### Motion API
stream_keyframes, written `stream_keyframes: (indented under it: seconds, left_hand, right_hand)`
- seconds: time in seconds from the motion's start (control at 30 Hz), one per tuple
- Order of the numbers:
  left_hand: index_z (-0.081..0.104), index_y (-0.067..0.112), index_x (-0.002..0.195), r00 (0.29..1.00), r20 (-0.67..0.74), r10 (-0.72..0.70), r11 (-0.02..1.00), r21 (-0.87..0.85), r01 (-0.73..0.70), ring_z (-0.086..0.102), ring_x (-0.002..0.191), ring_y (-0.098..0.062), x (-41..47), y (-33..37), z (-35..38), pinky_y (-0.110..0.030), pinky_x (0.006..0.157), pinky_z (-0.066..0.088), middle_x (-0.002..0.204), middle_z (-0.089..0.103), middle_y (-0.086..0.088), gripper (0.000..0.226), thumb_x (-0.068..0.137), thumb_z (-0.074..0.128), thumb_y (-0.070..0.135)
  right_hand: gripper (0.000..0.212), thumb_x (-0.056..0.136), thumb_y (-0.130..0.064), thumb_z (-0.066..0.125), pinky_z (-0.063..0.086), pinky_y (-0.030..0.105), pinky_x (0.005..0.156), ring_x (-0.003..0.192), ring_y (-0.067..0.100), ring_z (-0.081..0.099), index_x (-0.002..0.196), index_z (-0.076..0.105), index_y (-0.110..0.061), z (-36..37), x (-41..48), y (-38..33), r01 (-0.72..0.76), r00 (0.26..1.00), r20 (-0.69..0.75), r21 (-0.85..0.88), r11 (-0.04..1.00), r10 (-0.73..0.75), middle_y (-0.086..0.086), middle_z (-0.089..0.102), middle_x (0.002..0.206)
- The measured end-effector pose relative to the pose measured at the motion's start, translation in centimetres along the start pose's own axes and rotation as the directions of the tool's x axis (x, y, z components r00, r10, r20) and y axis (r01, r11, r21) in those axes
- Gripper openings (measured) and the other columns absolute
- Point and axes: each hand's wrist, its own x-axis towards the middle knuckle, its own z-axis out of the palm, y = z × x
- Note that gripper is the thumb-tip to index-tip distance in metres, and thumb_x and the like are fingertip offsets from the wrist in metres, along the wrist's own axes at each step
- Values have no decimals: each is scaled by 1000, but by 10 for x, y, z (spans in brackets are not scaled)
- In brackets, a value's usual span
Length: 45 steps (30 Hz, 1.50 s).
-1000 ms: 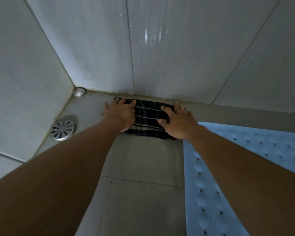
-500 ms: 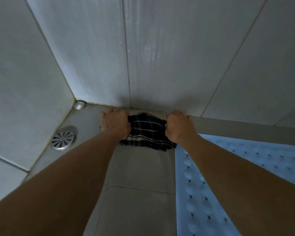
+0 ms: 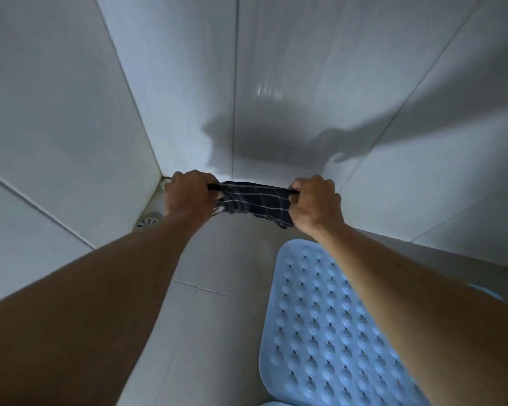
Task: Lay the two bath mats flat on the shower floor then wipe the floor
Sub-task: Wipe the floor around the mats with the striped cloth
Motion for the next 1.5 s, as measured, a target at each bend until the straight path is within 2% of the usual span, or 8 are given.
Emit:
stream_keyframes:
  seconds: [0.3, 0.47, 0.63, 0.9, 1.13, 1.23, 1.33, 1.5]
  left_hand:
    - [74, 38, 102, 999, 22, -35, 999, -33, 36, 51, 108, -27, -30, 84, -203, -32, 83, 35, 101, 71, 2, 12, 94, 65, 36]
    - [74, 40, 104, 995, 75, 58, 997, 52, -62, 53, 108, -23, -45, 135, -337, -33, 84, 35, 102, 71, 10, 18, 92, 63, 50]
    - [74, 45, 97, 987, 111, 119, 993, -7, -119, 45, 109, -22, -45, 189, -468, -35, 83, 25, 93, 67, 6, 18, 88, 65, 58]
    - [72, 41, 92, 967, 140, 214, 975, -97, -202, 55, 103, -18, -32, 275, -656, -37, 88, 29, 92, 69, 17, 13, 86, 70, 53]
    - [74, 34, 94, 928, 176, 329, 937, -186, -297, 59, 101, -18, -51, 354, -787, -41, 97, 37, 95, 71, 12, 21, 85, 71, 53]
    - [71, 30, 80, 888, 211, 407, 899, -264, -349, 61, 82, -17, -59, 382, -828, -33, 78, 46, 76, 68, 9, 17, 84, 75, 47]
    - [65, 26, 65, 837, 208, 507, 839, -343, -423, 50, 60, -12, -70, 420, -871, -27, 57, 36, 54, 53, 12, 25, 85, 77, 37]
    - [69, 17, 64, 731, 204, 651, 726, -446, -523, 44, 55, -13, -87, 483, -908, -26, 59, 32, 51, 48, 9, 24, 82, 79, 29]
  right_hand:
    - [28, 95, -18, 49, 48, 48, 95, 108, 33, 56, 109, 72, -23, -188, -31, -43, -6, 998, 55, 94, 996, 1, 8, 64, 108]
    - [24, 86, -14, 49, 48, 45, 94, 100, 27, 59, 87, 65, -32, -328, -49, -73, 24, 990, 138, 73, 997, -34, -3, 70, 98]
    - [24, 79, -11, 49, 52, 39, 85, 87, 23, 63, 73, 66, -28, -475, -60, -102, 30, 980, 196, 83, 996, -45, -7, 69, 83]
    - [33, 77, -14, 44, 54, 39, 85, 91, 24, 64, 91, 69, -30, -688, -80, -162, 92, 978, 189, -8, 996, -89, -6, 69, 91]
    - [14, 74, -6, 44, 37, 28, 56, 68, 26, 51, 67, 55, -7, -836, -132, -190, 80, 995, 55, -4, 997, -80, 7, 57, 69]
    - [9, 70, -9, 44, 32, 30, 55, 63, 26, 42, 65, 48, -4, -882, -154, -190, 52, 999, -16, -3, 999, -52, 10, 49, 65]
    - [13, 71, -10, 46, 34, 28, 53, 62, 24, 44, 70, 53, 0, -934, -185, -182, -19, 995, -100, 44, 999, 24, 7, 51, 62]
    - [21, 71, -4, 48, 41, 22, 54, 60, 16, 53, 69, 66, -12, -1000, -240, -159, -98, 986, -122, 113, 989, 112, -2, 57, 60]
